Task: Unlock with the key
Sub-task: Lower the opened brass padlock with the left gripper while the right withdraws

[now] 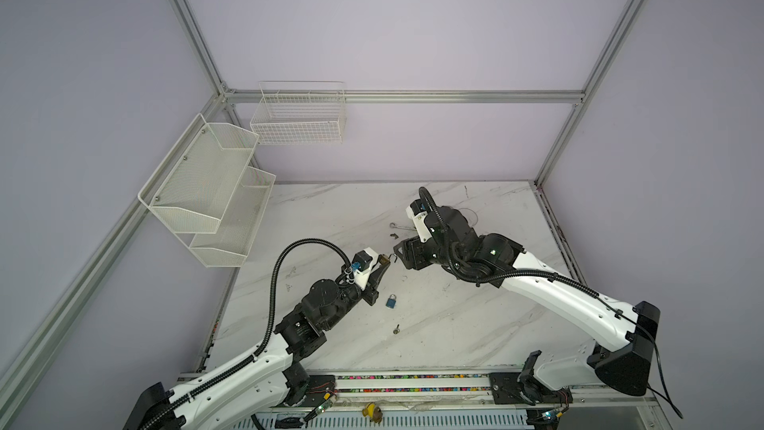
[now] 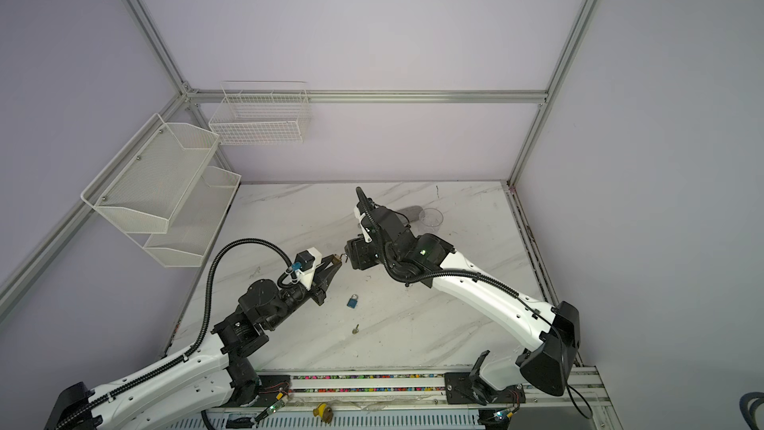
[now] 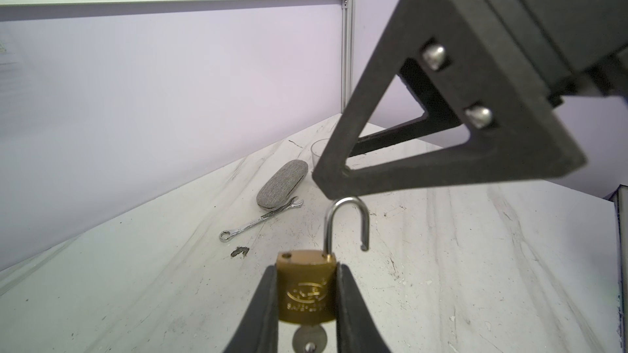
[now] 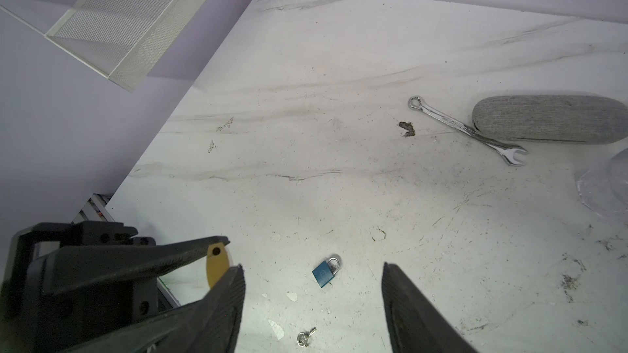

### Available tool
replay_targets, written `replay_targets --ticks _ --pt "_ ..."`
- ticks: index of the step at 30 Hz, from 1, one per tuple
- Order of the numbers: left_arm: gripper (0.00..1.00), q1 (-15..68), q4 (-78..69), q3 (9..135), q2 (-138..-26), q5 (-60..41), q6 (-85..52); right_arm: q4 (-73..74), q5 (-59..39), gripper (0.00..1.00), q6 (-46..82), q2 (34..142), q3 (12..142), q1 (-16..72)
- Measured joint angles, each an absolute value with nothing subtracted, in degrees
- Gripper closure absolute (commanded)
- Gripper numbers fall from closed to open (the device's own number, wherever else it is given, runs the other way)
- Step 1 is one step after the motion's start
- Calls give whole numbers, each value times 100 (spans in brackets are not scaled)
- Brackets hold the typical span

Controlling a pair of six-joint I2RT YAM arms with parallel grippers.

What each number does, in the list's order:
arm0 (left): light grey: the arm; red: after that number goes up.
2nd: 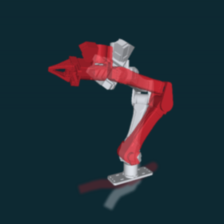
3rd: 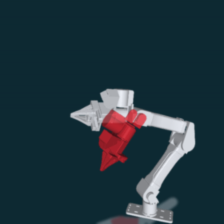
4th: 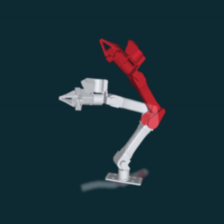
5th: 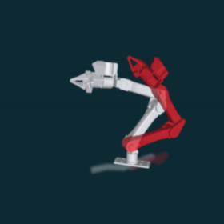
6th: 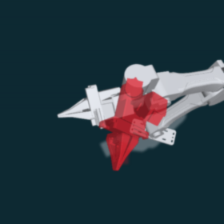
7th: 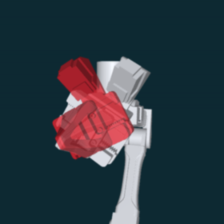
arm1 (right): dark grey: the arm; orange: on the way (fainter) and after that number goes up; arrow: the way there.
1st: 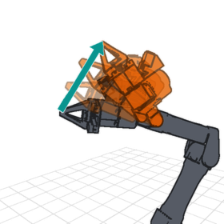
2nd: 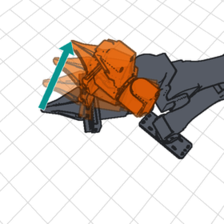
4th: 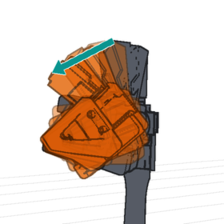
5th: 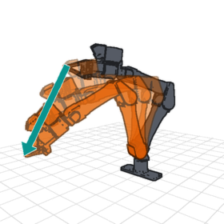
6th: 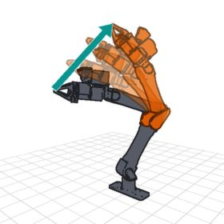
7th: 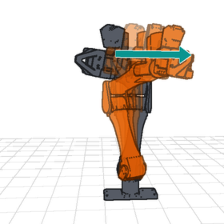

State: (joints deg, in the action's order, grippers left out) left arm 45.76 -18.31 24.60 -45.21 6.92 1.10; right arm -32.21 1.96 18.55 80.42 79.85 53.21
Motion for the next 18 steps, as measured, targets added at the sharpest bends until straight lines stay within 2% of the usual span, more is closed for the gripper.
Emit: replay_targets --ticks 8,13,18 --pt "100 4576 -1378 2464 -4486 1404 -399 -3168 589 29 1986 7599 7542 5321" --pt "100 4576 -5 2541 -4547 2152 -1339 -2880 888 28 2279 7170 6906 5321" --pt "100 4576 1385 2877 -4888 2639 -2217 -2318 777 28 2576 6864 6097 5321"
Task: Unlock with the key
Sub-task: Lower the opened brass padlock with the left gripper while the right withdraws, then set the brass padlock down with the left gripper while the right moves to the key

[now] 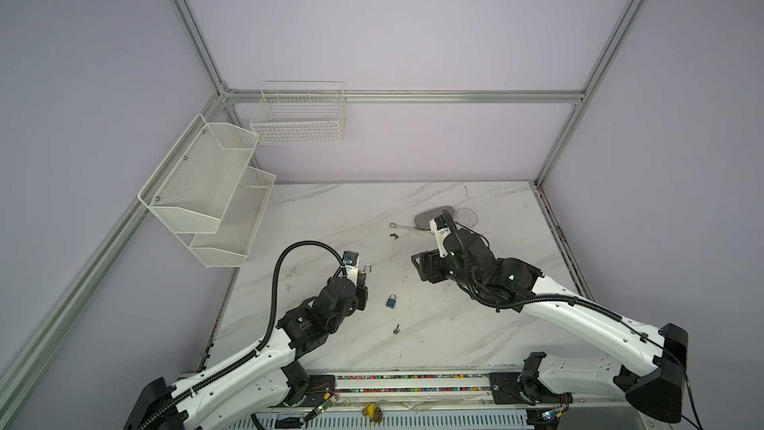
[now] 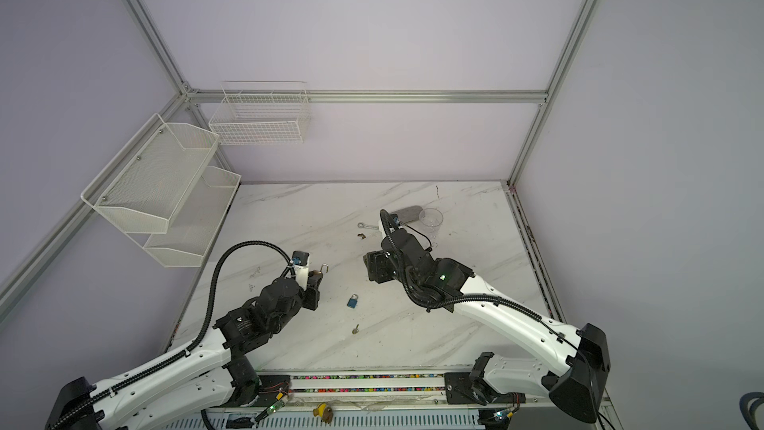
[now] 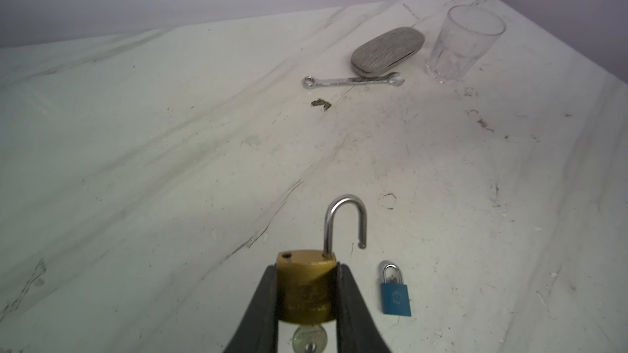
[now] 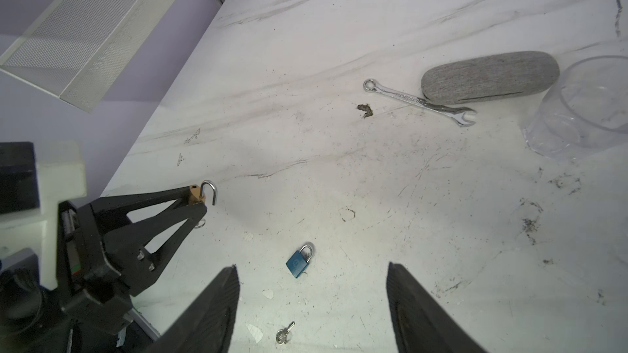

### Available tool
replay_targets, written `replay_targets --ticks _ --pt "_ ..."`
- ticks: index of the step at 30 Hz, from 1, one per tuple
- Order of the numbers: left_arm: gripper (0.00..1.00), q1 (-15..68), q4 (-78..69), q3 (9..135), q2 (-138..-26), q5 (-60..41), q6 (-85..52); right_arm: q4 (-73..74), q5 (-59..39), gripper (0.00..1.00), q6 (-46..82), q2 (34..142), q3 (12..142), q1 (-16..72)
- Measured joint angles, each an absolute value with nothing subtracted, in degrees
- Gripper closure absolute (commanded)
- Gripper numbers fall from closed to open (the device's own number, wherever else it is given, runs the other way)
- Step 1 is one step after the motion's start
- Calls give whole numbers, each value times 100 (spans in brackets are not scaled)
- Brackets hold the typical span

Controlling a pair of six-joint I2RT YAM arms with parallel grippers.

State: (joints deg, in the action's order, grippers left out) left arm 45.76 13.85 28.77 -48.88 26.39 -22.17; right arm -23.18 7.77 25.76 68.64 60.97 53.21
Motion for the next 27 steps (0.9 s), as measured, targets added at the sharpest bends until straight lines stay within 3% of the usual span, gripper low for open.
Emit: replay_targets --ticks 11,27 --pt "100 4366 2493 2974 -5863 2836 -3369 -1203 434 28 3144 6858 4856 5321" --pt "100 3673 1994 2971 -6934 1990 -3680 -403 148 28 3474 7052 4442 5321"
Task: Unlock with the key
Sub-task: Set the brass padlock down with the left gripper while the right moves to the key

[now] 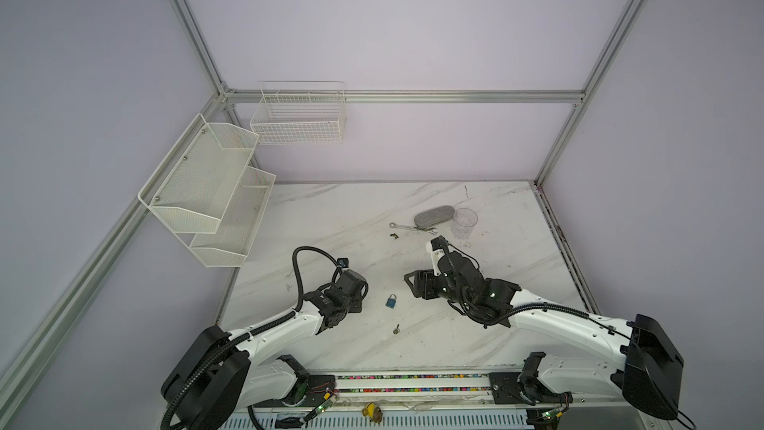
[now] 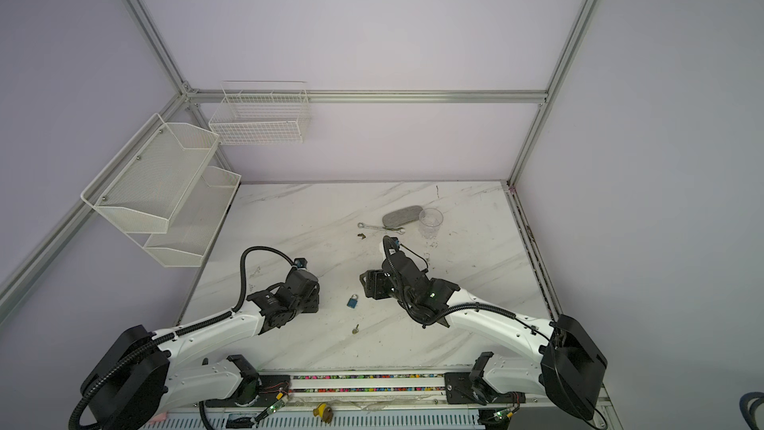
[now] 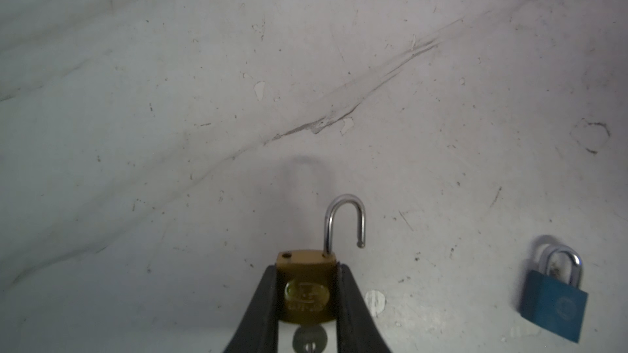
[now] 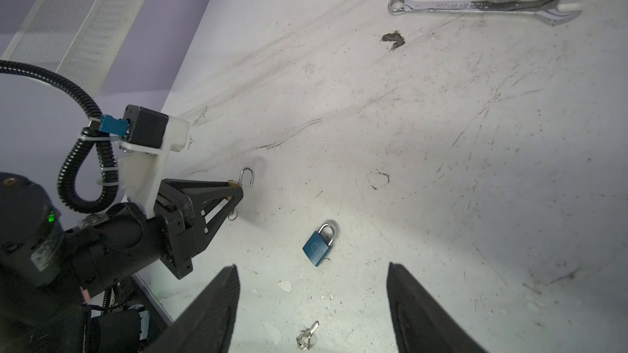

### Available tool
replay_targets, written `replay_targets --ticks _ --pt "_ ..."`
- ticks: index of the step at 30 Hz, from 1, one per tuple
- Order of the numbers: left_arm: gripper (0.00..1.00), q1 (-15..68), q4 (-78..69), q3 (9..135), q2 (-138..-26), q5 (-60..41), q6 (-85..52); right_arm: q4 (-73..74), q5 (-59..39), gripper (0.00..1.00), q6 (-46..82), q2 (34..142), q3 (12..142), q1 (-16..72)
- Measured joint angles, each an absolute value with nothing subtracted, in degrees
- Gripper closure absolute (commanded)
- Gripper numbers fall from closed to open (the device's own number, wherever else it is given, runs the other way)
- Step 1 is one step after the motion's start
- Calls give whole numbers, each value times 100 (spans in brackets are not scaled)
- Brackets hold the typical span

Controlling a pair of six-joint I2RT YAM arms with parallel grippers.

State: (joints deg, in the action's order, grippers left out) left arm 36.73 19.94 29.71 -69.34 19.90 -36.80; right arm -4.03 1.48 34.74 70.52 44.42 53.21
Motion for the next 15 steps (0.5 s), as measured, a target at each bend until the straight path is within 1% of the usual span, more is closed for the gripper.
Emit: replay_targets --ticks 12,13,15 --pt "100 3573 1710 3059 -7585 1772 -3688 -301 49 28 3514 7172 4436 5321" --pt "99 3562 1688 3096 -7638 1772 -3688 -298 43 28 3511 7181 4436 5321" --pt "86 3559 1686 3197 -7760 1765 -3688 -296 40 28 3511 7207 4436 5321"
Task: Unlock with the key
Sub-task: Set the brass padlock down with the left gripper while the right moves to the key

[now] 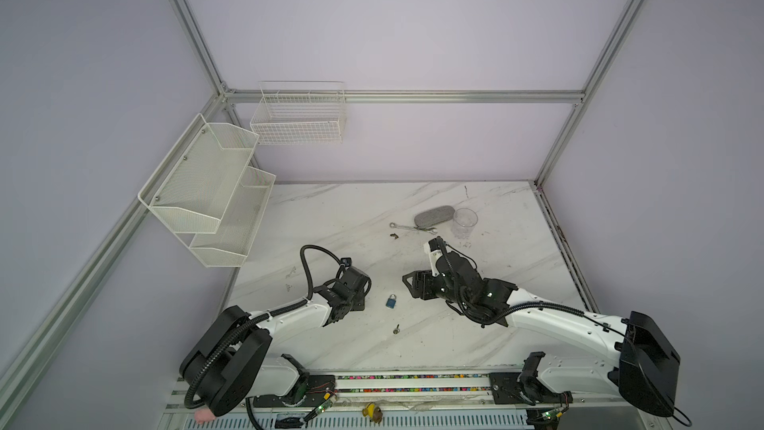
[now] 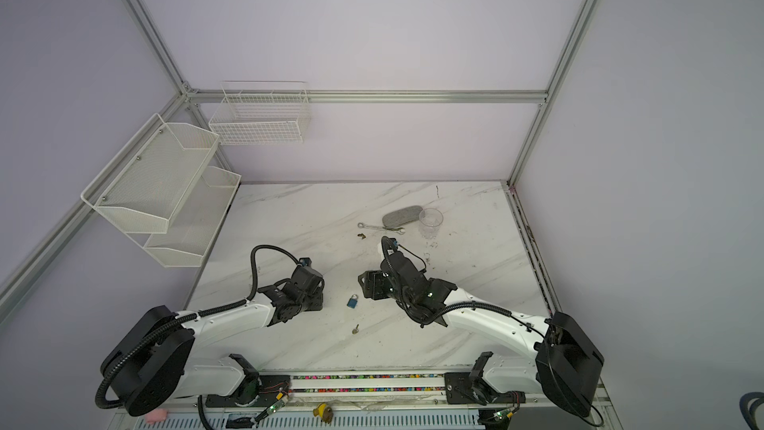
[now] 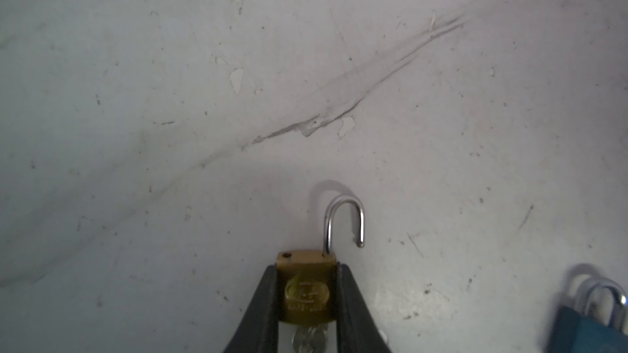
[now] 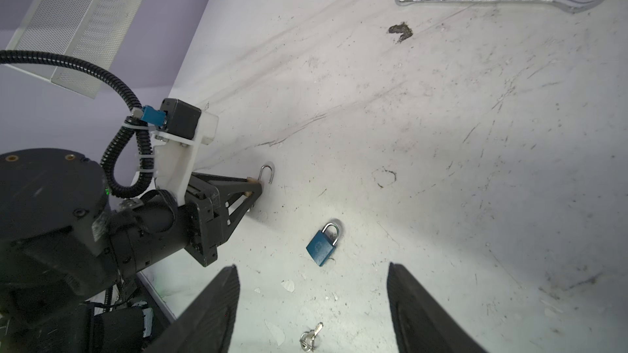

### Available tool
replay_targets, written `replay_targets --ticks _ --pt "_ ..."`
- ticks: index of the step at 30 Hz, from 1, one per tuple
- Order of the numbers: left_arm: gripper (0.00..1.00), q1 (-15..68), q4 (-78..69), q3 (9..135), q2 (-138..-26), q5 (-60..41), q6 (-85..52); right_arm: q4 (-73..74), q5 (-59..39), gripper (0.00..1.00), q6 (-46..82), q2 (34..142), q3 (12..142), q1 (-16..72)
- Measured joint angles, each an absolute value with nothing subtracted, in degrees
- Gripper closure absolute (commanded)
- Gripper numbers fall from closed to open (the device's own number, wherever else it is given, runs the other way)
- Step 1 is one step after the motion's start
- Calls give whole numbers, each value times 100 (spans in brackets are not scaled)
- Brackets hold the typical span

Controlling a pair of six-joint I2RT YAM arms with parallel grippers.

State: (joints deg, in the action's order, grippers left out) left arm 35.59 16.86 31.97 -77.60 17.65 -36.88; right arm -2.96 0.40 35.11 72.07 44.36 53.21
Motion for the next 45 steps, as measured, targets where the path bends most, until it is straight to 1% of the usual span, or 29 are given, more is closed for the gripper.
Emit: replay_targets --ticks 1,4,9,12,17,22,25,37,39,45 --pt "82 3557 1686 3245 -7815 1756 -3688 -298 40 28 3511 7216 4436 5321" --pt "65 3544 1719 3343 -7922 1721 -3688 -311 56 28 3509 7234 4436 5321" --pt "48 3535 1824 3409 -7940 1645 -3697 -379 91 28 3487 7236 4440 5321" --pt "44 3535 1955 3430 -7887 1610 -3688 -432 102 28 3450 7247 4453 5321" --pt "33 3535 2244 3430 -7336 1498 -3695 -650 104 30 3382 7349 4523 5363" --pt "14 3535 2331 3430 -6469 1356 -3760 -812 117 32 3380 7494 4554 5658" --pt "1 3535 2362 3430 -6066 1288 -3822 -843 126 33 3380 7658 4554 5937" --pt "0 3535 2458 3428 -5050 1020 -4018 -884 287 37 3208 8615 4707 7022" --pt "0 3535 2458 3426 -4930 1004 -4119 -891 386 39 3138 8739 4746 7137" --pt "0 3535 2449 3409 -4641 974 -4318 -930 644 42 2965 9139 4917 7236"
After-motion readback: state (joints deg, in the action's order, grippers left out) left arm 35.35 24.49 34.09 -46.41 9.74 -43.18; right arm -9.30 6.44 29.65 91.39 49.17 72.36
